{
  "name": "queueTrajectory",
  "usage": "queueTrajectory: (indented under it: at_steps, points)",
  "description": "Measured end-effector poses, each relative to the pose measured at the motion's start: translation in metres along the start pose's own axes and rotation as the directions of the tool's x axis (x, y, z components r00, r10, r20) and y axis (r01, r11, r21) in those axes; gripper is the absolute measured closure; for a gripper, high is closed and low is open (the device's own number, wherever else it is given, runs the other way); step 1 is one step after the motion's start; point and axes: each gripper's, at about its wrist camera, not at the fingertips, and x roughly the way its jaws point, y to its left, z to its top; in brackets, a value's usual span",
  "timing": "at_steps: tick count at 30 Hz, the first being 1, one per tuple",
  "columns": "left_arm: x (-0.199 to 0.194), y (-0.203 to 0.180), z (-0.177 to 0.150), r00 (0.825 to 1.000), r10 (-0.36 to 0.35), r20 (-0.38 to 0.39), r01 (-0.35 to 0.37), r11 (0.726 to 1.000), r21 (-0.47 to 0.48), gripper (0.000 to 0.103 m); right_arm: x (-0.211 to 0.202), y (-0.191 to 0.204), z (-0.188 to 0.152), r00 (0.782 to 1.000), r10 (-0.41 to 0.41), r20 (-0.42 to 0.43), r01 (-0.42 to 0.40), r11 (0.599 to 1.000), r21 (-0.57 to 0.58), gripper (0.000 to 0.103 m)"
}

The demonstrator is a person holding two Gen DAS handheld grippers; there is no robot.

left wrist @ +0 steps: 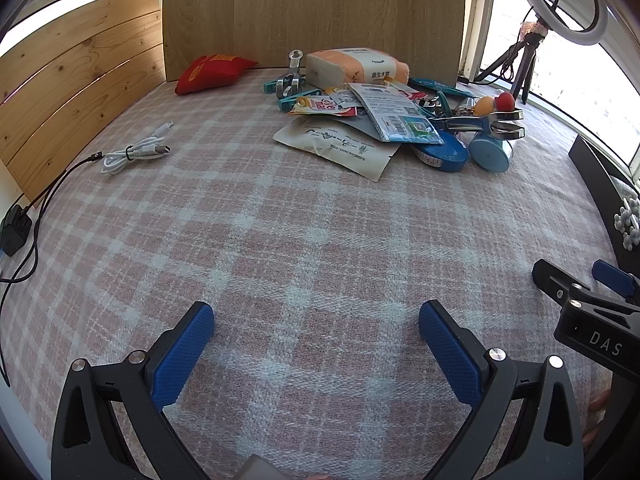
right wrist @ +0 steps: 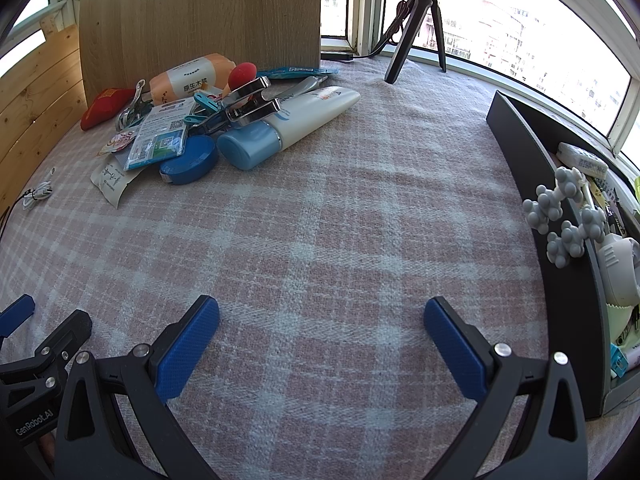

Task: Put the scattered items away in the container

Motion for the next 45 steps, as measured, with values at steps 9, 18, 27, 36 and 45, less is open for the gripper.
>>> queueTrajectory:
  at_steps: [9, 18, 27, 36, 45]
  points:
    - [-0.0002, -0.0003, 0.0003, 1.000, 0.007, 0.001, -0.007, 1.000, -0.006, 0.000, -0.0003, 0.0000, 0.0002, 1.000, 0.000, 0.000, 0.000, 1.000, 0.000, 0.000]
    - [0.0000, -0.0011, 0.0004, 1.000, 0.011, 0.002, -0.011, 1.000, -0.010, 0.000, -0.0002, -0.0003, 0.0002, 1.000, 0.000, 0.000, 0.000, 1.000, -0.001, 0.000]
    - [0.0004, -0.0006, 0.0002, 1.000, 0.013, 0.004, -0.013, 1.000, -0.016, 0.000, -0.0001, -0.0009, 0.0002, 1.000, 0.010, -0.004, -0.010, 1.000, -0.017, 0.000]
    - [0.0004, -0.0005, -0.0008, 1.000, 0.016, 0.001, -0.016, 1.000, -0.021, 0.000, -0.0014, 0.0001, 0.0007, 0.999, 0.034, -0.041, -0.036, 0.998, -0.053, 0.000]
    - [0.0053, 0.0018, 0.0078, 0.995, 0.006, -0.100, -0.008, 1.000, -0.015, 0.001, -0.0043, 0.0008, 0.0057, 0.992, 0.049, -0.116, -0.058, 0.995, -0.081, 0.000]
